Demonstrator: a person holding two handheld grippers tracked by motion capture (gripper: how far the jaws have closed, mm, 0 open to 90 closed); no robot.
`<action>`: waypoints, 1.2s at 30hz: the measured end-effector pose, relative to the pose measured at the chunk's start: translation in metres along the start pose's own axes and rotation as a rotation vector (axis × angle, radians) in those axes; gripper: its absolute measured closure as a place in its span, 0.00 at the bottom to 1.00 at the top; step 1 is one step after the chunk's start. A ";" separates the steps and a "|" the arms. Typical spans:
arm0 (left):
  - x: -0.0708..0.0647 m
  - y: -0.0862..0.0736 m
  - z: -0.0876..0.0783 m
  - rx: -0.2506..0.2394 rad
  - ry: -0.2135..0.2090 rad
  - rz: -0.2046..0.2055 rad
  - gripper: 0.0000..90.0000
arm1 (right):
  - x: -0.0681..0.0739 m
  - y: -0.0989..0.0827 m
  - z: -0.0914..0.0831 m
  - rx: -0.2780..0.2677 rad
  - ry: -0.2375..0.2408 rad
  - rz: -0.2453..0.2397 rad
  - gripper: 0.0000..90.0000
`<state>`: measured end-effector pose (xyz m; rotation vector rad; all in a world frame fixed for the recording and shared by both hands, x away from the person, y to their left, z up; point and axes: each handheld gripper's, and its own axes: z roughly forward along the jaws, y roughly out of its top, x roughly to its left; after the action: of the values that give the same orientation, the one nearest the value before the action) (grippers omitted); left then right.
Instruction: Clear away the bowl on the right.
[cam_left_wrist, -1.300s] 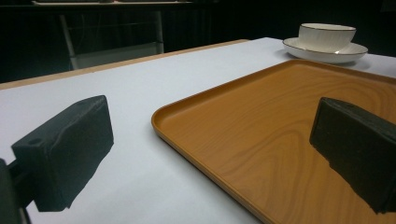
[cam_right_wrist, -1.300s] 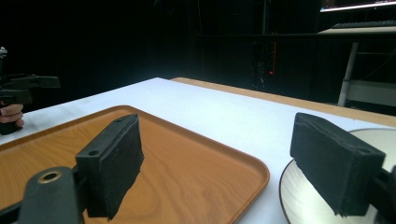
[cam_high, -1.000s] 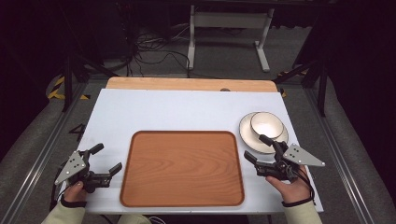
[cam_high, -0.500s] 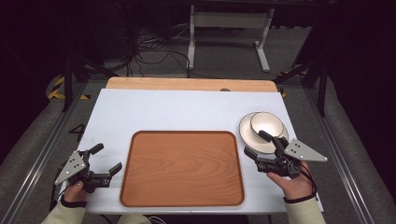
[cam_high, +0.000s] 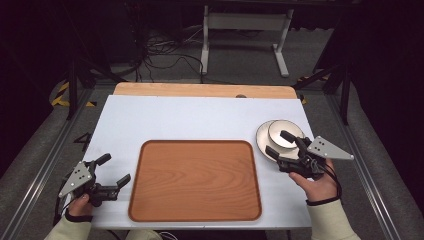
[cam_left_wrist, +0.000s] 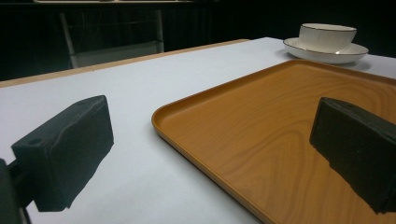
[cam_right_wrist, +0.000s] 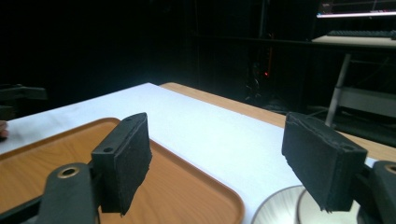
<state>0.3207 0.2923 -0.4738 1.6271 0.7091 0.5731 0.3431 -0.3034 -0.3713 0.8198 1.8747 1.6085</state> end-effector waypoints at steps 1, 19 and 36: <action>0.000 0.000 0.000 0.000 0.000 0.000 0.00 | -0.003 0.000 0.001 0.005 -0.005 0.004 0.27; 0.000 0.000 0.000 0.001 0.000 -0.001 0.00 | -0.041 0.020 0.011 0.089 -0.078 0.019 0.37; 0.000 0.000 0.000 0.000 0.000 0.000 0.00 | -0.077 0.024 0.011 0.079 -0.185 0.026 0.45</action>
<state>0.3208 0.2923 -0.4738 1.6274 0.7090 0.5726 0.4057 -0.3510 -0.3483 0.9952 1.8119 1.4294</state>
